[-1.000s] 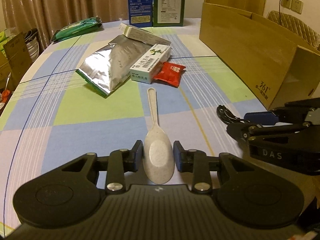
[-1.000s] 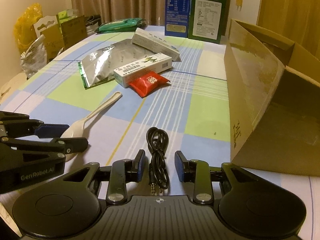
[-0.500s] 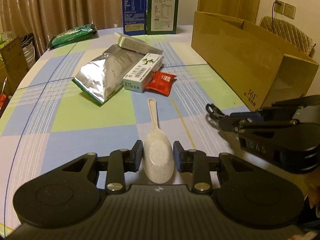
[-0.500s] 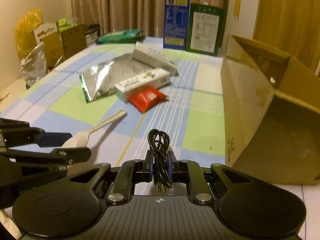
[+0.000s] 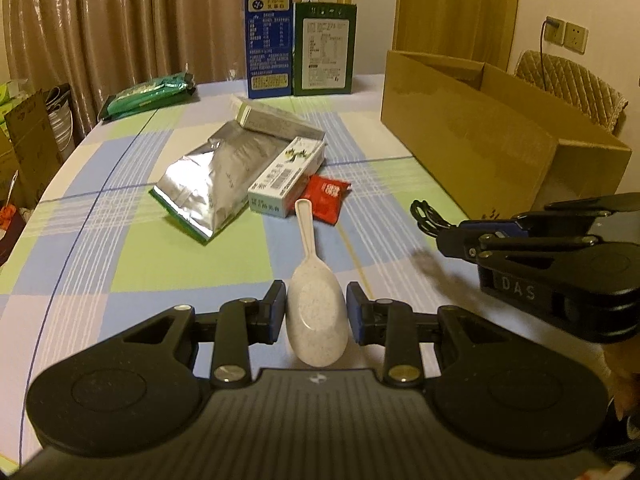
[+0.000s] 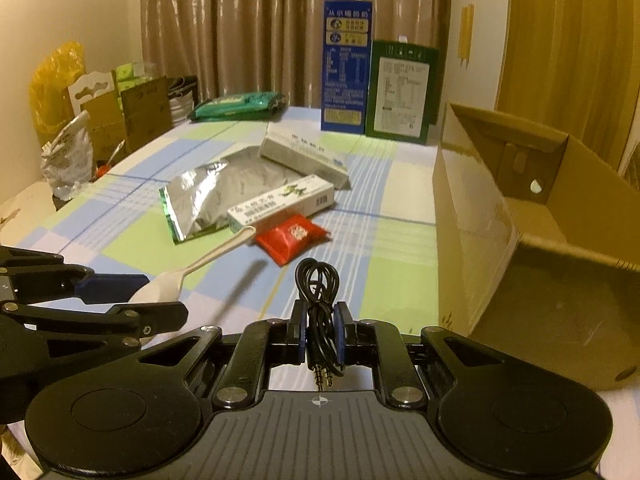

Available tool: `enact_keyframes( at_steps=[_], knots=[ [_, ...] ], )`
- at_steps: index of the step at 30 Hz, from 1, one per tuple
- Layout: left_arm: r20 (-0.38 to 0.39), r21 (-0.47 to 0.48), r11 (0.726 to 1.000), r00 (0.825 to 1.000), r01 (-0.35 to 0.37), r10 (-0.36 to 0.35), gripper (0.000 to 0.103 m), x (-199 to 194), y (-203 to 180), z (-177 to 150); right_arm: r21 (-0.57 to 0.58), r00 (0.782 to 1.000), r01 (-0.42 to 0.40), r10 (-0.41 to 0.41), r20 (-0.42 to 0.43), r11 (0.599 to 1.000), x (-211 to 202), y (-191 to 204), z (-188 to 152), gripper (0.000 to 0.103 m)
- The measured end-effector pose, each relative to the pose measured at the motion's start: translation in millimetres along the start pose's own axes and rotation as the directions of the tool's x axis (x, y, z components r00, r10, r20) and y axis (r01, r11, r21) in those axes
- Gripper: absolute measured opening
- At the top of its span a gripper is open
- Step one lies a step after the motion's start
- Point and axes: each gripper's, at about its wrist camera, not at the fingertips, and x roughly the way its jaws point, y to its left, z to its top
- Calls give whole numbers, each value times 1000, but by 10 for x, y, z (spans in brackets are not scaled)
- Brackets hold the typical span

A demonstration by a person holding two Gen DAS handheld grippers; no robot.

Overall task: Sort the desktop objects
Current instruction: 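Carry the spoon and cable over the cardboard box with both grippers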

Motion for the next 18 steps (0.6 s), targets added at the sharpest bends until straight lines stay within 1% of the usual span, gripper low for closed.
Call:
enact_keyframes(
  at_steps=[4,18],
  knots=[
    [21,11,1000,1000,2,-2,27,-33,-40,57,6,1000,6,-6,11,1000,-30,-27,13,10],
    [62,4,1000,998,9,-9,27,-103,-80,185,-6,997,26,-26,68,1000,-166,-55,81,10]
  ],
)
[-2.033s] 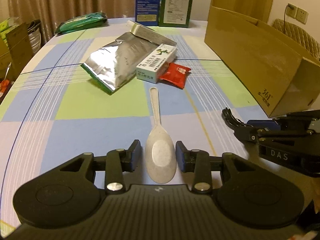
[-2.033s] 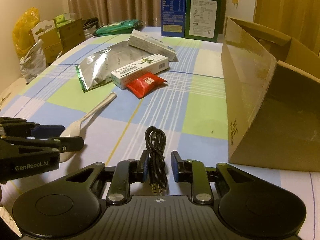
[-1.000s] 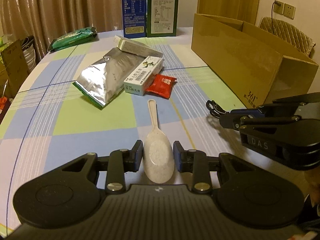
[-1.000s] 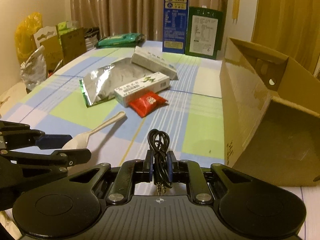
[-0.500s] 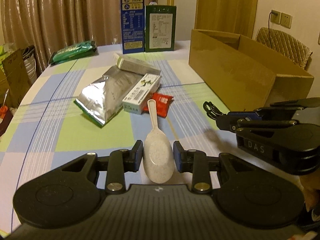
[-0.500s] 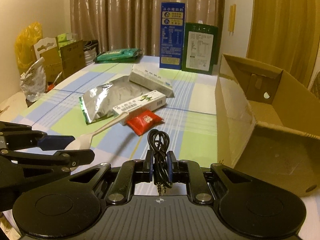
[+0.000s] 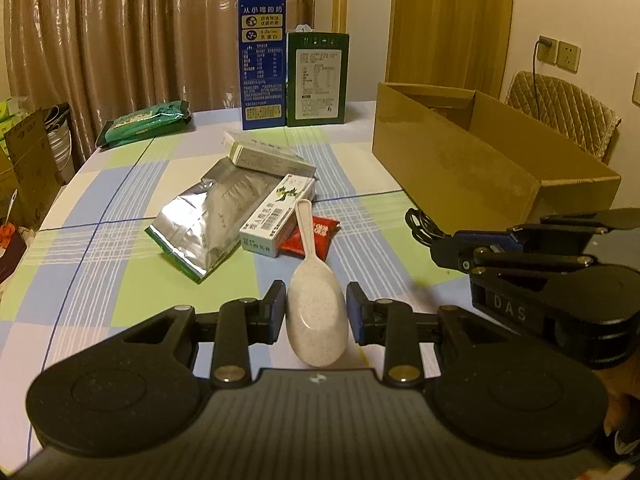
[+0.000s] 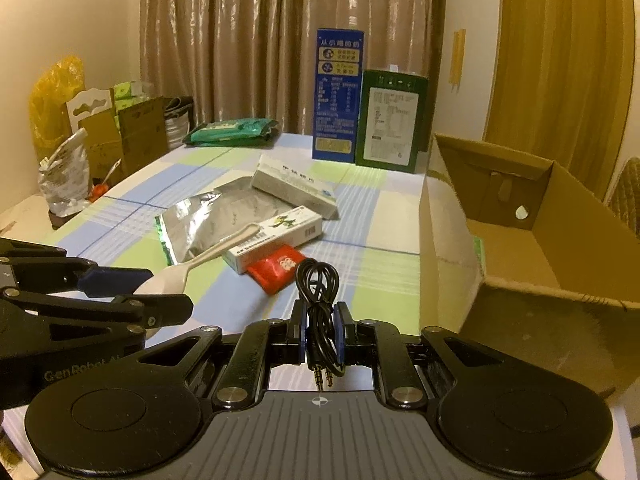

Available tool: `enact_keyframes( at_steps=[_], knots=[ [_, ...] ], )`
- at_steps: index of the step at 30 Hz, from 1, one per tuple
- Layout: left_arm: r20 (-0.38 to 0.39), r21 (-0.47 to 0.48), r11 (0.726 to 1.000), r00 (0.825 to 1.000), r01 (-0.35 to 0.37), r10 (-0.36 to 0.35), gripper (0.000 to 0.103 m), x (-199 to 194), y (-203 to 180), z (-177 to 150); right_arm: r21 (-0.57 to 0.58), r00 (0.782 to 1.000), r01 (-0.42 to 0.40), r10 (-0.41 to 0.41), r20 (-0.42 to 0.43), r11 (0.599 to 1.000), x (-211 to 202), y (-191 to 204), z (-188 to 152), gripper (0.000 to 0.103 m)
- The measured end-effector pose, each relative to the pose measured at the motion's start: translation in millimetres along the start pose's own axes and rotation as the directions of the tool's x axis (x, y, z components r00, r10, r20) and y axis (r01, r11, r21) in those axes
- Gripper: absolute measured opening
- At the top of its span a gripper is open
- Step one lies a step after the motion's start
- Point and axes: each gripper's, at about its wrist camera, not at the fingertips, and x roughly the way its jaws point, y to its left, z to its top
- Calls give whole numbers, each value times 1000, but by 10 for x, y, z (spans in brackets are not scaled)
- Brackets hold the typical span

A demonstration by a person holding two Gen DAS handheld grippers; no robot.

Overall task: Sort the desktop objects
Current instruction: 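Carry the spoon and cable over the cardboard box with both grippers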

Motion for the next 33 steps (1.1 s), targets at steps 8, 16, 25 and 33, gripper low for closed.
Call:
enact_keyframes(
  at_steps=[8,16,25,33],
  knots=[
    [26,6,1000,1000,8,-9,27,-69,-53,71,-16,999,30,-29,36,999,-135,-20,9,10],
    [57,20,999,998,35,-36,27,-162,-160,163,-15,993,64,-62,102,998,-333,-68,133,10],
    [113,39,994,988,99,-103,27,-277,-421,423,27,976,132,-134,171,991,-573,-384,358,10],
    [153,81,984,974,158,-169,27,-240,-805,747,103,951,235,-250,180,967,-631,-1063,474,10]
  ],
)
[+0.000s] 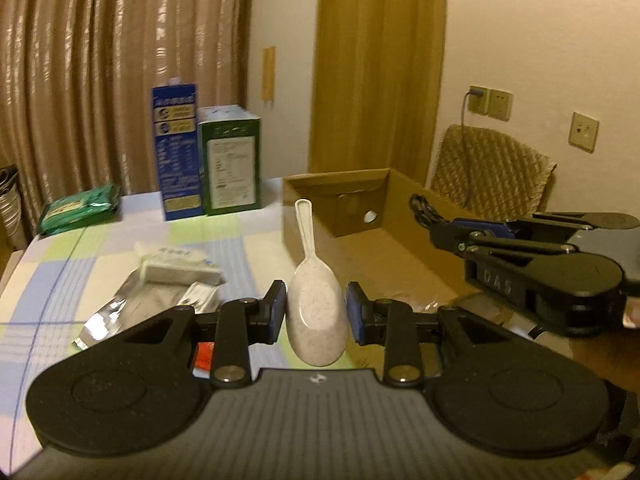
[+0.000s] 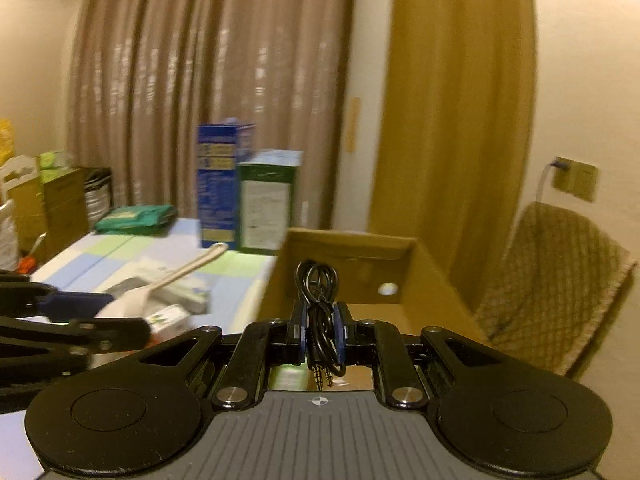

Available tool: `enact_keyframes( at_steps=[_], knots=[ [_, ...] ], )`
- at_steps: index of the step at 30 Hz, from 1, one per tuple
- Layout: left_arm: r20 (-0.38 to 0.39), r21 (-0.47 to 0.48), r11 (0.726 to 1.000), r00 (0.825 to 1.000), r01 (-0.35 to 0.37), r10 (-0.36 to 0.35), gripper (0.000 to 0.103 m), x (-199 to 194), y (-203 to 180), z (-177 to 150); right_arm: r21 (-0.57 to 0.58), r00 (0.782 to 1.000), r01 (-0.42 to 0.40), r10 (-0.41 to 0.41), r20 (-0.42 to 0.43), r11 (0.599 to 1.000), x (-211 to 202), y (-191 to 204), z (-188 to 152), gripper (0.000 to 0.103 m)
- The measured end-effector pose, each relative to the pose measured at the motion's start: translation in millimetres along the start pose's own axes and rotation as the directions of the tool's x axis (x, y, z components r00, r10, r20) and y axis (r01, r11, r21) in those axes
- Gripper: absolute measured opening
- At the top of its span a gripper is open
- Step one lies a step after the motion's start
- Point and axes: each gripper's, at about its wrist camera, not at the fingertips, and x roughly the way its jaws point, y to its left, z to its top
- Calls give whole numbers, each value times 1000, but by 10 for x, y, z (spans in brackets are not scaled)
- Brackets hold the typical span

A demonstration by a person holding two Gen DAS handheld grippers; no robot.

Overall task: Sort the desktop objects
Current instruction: 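Carry the spoon and cable over the cardboard box with both grippers, then open both grippers to drop the spoon and cable into the box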

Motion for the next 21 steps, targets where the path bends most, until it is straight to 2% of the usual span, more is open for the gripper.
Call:
enact_keyframes(
  at_steps=[6,11,17,21],
  knots=[
    [-1,21,998,999,54,-54,27,275,-287,178,40,999,49,-49,-6,998,142,-394,1,10],
    [-9,24,995,996,92,-92,27,566,-493,281,112,998,61,-57,-34,992,195,-679,-88,10],
    [-31,22,994,994,106,-105,28,931,-636,330,172,998,54,-47,-45,984,277,-822,-86,10],
    [-36,-11,994,993,111,-112,29,1099,-589,341,190,998,37,-27,-56,981,329,-839,-71,10]
  ],
)
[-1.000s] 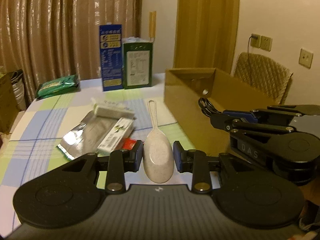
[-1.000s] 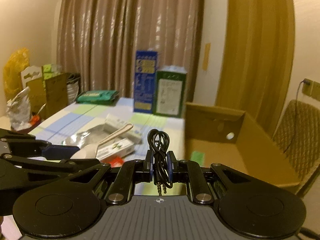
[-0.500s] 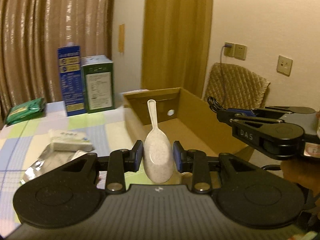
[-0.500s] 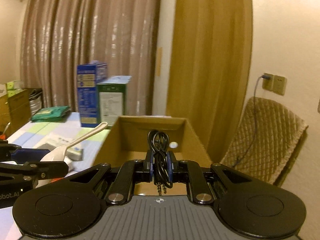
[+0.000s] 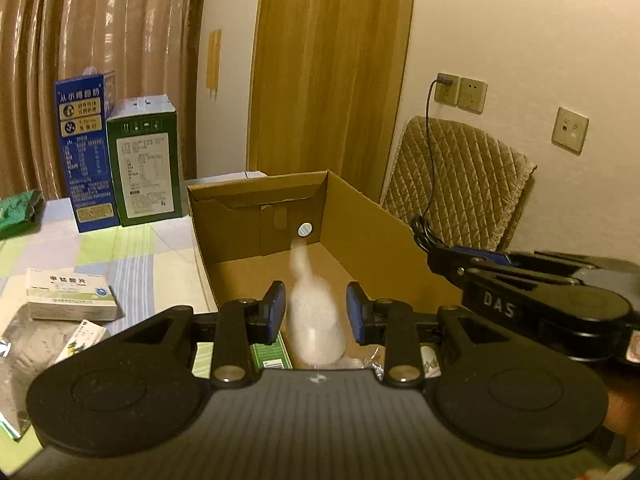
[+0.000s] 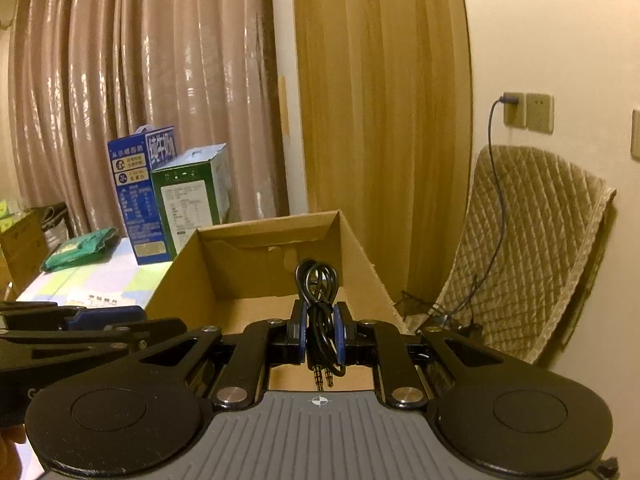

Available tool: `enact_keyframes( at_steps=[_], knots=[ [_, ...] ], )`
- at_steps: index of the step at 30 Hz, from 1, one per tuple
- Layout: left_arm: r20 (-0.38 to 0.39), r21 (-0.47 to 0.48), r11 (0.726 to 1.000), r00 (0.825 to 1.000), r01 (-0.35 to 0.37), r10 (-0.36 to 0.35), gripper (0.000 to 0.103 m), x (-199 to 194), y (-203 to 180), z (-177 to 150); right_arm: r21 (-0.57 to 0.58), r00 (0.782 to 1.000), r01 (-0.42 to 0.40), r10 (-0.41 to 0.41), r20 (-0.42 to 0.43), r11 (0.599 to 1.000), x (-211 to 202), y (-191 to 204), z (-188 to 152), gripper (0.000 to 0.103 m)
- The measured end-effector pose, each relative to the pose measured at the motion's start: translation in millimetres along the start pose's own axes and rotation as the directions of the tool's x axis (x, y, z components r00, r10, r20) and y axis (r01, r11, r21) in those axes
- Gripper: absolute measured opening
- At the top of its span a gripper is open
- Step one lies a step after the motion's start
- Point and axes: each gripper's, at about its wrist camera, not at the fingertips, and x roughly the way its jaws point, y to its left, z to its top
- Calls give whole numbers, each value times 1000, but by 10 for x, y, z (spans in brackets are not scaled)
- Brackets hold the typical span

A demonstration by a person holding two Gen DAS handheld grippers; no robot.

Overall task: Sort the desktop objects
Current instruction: 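Open both grippers to drop the spoon and cable into the box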

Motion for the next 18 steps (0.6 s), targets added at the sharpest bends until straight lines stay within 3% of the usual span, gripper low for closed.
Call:
enact_keyframes(
  at_steps=[7,8,9,11,13,18],
  knots=[
    [15,-8,1000,999,-30,30,38,-144,206,-52,2,999,-36,36,-1,999,94,73,13,11],
    [16,-5,999,999,-34,34,38,-181,242,-58,11,999,-40,40,8,999,96,72,23,21],
    [12,1,999,999,-36,36,39,-222,282,-69,24,999,-47,47,20,999,88,62,23,41],
    [4,12,999,999,-43,43,46,-312,362,-97,68,998,-57,54,40,996,54,31,26,59],
    [0,34,998,999,-50,50,59,-421,463,-138,90,998,-57,54,42,994,33,11,27,59],
    [-37,63,995,996,-74,76,63,-645,746,-251,98,997,-52,46,60,994,-18,26,21,61]
  ],
)
